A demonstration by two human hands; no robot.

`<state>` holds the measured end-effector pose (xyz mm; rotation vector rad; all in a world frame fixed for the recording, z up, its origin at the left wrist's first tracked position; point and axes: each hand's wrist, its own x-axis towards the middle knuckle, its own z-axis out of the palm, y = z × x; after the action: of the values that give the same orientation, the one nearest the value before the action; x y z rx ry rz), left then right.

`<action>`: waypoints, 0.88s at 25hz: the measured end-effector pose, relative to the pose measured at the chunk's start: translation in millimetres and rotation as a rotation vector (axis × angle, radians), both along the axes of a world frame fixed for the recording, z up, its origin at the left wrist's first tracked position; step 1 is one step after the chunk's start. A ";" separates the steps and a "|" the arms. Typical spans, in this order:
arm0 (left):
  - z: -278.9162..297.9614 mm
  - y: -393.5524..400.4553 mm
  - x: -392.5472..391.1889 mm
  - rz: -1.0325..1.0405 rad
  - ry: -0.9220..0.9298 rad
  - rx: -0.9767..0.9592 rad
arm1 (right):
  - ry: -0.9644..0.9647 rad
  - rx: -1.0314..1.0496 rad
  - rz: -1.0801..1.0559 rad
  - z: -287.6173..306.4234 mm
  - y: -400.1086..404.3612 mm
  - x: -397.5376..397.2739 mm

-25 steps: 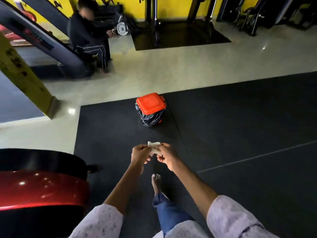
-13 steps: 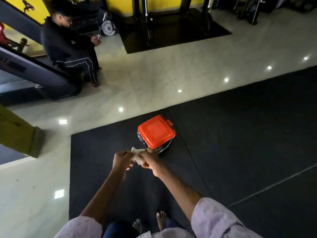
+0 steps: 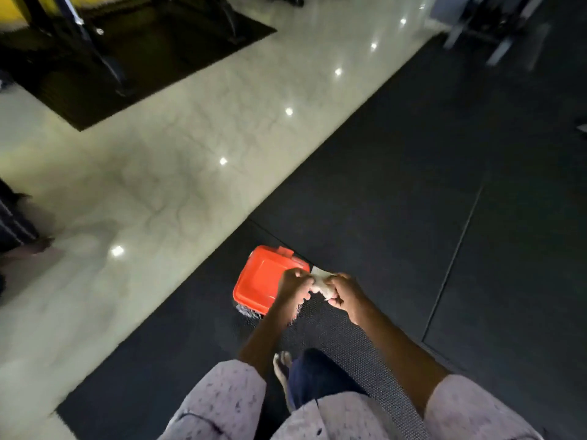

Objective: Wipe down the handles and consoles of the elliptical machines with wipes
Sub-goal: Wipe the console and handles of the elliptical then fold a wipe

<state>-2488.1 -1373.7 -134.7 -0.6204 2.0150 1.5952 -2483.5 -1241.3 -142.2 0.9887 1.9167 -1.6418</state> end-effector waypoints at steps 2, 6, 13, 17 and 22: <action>-2.8 -11.4 -25.2 -0.102 0.004 -0.027 | -0.003 0.008 -0.081 -4.4 -16.2 -17.3; -14.1 -41.5 -78.5 -0.230 -0.001 -0.091 | -0.005 -0.035 -0.179 -18.8 -51.1 -62.8; -48.7 -118.6 -144.2 -0.448 -0.102 -0.334 | -0.130 -0.088 0.015 -56.8 -112.1 -116.8; -69.0 -142.6 -155.3 -0.654 -0.212 -0.426 | -0.225 0.004 0.134 -83.8 -134.6 -119.7; -87.8 -151.1 -172.0 -0.883 -0.254 -0.408 | -0.349 0.068 0.126 -106.3 -148.3 -111.4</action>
<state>-2660.1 -1524.8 -222.5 -0.0149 1.9951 0.5689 -2594.9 -1389.6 -248.4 1.0766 1.7674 -1.2473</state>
